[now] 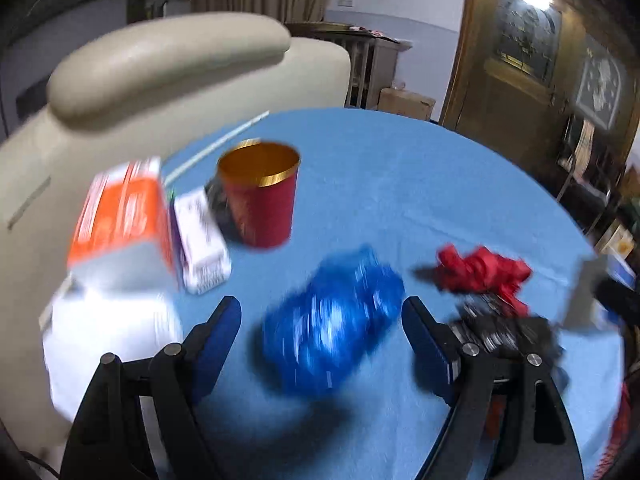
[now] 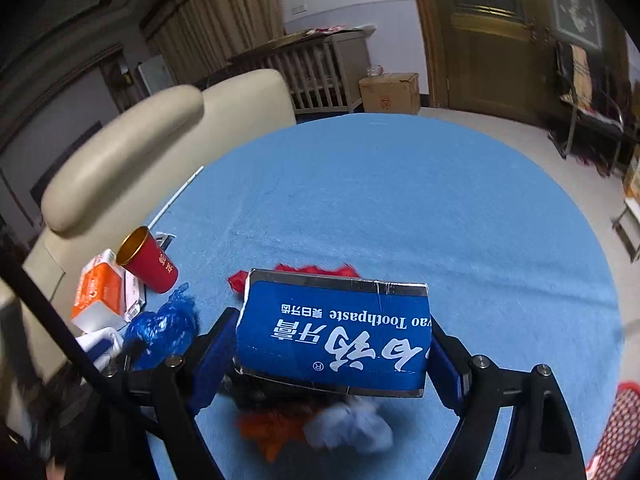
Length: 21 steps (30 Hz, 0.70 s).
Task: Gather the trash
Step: 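Grasp the blue toothpaste box with the right gripper while the left gripper grasps the blue bag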
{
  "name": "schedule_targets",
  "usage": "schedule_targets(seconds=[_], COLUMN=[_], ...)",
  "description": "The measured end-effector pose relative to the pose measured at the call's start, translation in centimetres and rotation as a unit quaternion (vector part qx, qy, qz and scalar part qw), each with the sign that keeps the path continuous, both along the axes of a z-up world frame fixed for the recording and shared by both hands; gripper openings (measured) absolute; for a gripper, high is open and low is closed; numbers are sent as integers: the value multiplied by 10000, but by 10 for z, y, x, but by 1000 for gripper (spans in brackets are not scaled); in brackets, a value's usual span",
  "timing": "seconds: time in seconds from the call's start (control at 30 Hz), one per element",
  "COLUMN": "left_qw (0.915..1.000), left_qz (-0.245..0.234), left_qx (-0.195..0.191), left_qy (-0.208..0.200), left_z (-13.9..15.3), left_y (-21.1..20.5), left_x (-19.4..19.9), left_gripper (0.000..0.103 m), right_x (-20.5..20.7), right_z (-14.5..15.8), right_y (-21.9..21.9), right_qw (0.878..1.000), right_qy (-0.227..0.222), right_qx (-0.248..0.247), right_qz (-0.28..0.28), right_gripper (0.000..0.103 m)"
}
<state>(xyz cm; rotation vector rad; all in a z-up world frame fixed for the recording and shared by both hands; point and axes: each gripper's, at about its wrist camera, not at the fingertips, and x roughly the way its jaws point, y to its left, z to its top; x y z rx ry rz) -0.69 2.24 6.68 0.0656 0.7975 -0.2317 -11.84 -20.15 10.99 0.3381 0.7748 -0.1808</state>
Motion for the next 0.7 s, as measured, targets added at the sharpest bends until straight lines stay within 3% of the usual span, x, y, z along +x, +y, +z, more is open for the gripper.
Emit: schedule_targets(seconds=[0.1, 0.17, 0.23, 0.27, 0.3, 0.4, 0.7], left_qw=[9985, 9950, 9911, 9909, 9918, 9914, 9954], left_qz=[-198, -468, -589, -592, -523, -407, -94], left_qx=[366, 170, 180, 252, 377, -57, -558], left_qy=[368, 864, 1179, 1182, 1101, 1246, 769], left_z=[-17, -32, -44, -47, -48, -44, -13], left_y=[-15, -20, -24, -26, -26, -18, -6], left_x=[26, 35, 34, 31, 27, 13, -69], left_gripper=[86, 91, 82, 59, 59, 57, 57], right_x=[-16, -23, -30, -35, -38, -49, -88], right_z=[-5, -8, -10, -9, -9, -7, -13], right_y=[-8, -11, -14, -15, -15, -14, -19], right_qw=[9999, 9996, 9993, 9992, 9991, 9988, 9978], right_qy=[30, 53, 51, 32, 11, -75, -124], right_qx=[161, 264, 360, 399, 422, 480, 655], right_qz=[-53, -76, -71, -57, -43, -10, -59], right_gripper=[87, 88, 88, 88, 87, 87, 88])
